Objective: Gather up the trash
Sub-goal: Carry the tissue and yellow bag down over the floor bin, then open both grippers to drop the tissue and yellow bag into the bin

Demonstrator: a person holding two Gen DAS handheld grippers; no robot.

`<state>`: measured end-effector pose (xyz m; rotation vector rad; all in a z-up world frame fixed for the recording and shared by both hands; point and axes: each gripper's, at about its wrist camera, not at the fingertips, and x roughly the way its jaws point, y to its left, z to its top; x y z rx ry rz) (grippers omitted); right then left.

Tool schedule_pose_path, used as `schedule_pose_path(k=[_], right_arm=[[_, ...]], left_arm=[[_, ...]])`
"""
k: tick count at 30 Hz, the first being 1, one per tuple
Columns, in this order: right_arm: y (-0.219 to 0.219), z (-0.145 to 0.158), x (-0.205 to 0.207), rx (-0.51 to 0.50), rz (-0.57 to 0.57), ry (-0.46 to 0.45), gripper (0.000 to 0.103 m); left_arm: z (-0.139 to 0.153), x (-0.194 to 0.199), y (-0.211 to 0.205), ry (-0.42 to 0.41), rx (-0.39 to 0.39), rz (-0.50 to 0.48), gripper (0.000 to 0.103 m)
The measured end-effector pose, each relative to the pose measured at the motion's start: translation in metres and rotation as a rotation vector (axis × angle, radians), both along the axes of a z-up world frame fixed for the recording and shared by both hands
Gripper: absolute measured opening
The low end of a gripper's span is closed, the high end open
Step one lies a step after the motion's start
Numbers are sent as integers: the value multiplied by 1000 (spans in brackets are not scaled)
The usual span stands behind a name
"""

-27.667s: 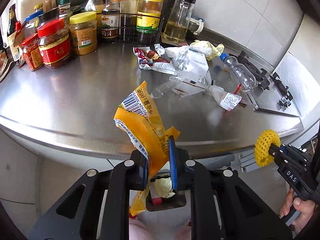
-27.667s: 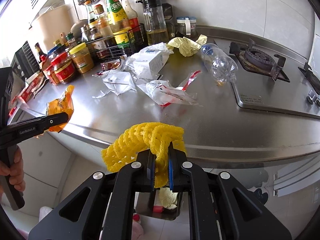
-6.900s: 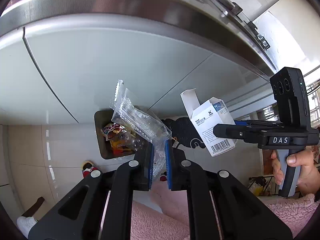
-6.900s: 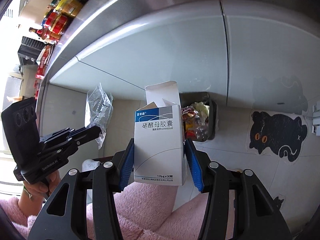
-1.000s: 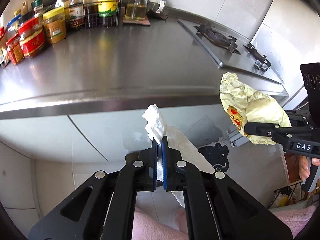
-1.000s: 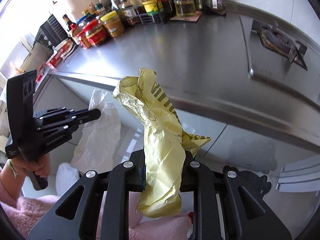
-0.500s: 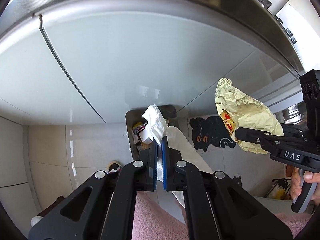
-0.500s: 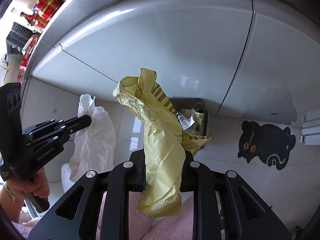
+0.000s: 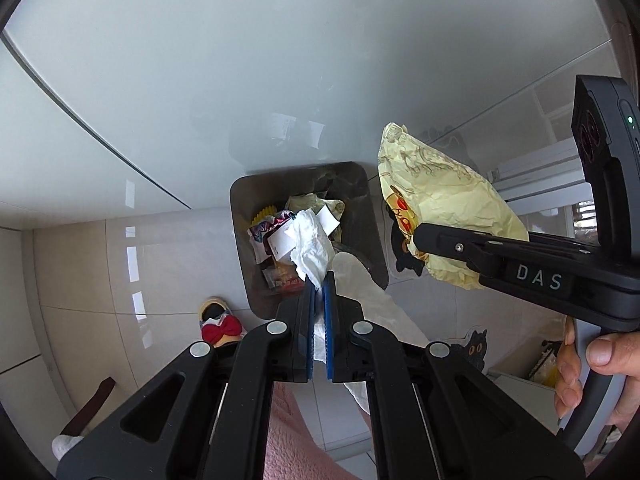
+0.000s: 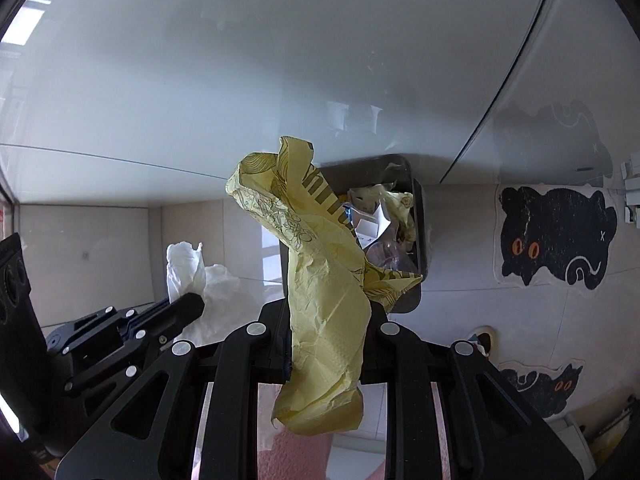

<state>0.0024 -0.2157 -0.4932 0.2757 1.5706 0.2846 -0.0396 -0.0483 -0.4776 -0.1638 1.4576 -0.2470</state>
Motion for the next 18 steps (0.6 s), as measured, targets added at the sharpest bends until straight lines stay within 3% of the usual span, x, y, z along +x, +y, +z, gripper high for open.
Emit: schedule_pose_path(k=[11,18], right_arm=[[7,-29,9,14,-56,15,25],[6,-27,10,9,-88,8,32]], left_arm=[[-43,1,0,70,-43,-7,3],[-45,8,4,64,-50,14,5]])
